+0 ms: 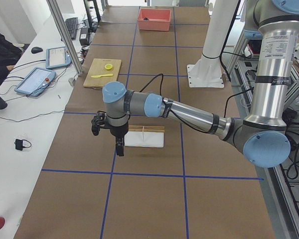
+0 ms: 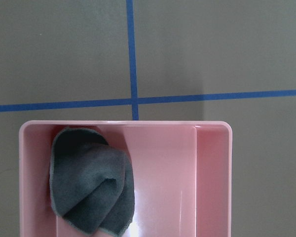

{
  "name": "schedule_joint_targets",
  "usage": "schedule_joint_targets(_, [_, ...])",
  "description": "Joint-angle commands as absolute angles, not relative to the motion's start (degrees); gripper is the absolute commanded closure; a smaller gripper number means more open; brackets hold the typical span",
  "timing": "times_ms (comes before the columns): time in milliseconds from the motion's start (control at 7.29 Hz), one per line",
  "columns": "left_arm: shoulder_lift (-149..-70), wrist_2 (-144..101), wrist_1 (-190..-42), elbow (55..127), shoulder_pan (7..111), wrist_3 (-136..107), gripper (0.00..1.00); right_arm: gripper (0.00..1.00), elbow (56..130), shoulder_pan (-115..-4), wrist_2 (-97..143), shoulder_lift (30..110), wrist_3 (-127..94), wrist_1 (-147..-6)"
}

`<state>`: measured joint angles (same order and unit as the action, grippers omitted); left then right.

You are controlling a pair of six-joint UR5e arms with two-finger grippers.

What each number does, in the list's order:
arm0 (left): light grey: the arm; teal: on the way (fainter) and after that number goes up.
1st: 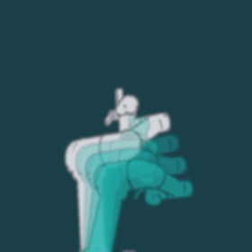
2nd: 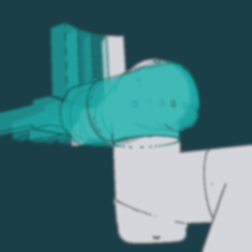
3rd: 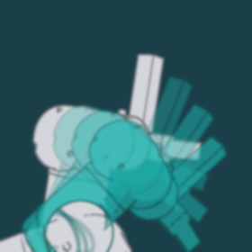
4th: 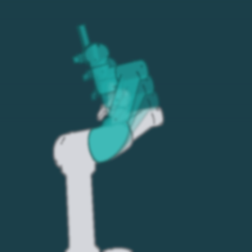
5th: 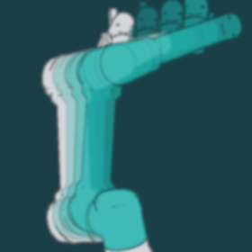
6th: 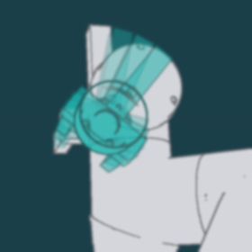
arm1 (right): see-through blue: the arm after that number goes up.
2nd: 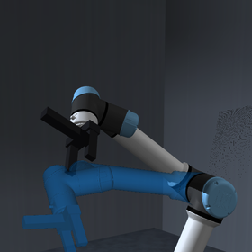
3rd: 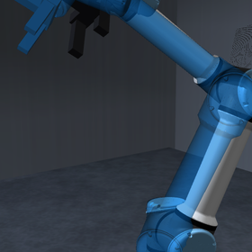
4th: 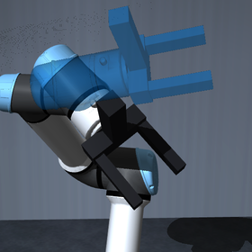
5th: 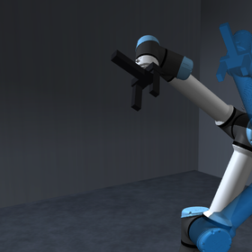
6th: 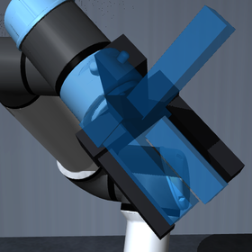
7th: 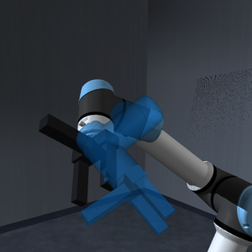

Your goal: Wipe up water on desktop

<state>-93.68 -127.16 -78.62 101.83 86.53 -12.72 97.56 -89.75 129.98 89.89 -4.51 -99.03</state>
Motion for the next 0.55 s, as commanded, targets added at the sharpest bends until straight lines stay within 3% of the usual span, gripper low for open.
schedule_joint_targets(0, [-93.52, -131.82, -79.1, 96.18, 89.03, -6.64, 0.02, 0.0, 91.44, -92.81, 133.68, 90.7, 1.36, -95.65])
schedule_joint_targets(411, [-93.17, -131.84, -79.19, 95.1, 89.21, -6.15, 0.02, 0.0, 90.26, -92.81, 133.77, 89.74, 1.23, -95.27])
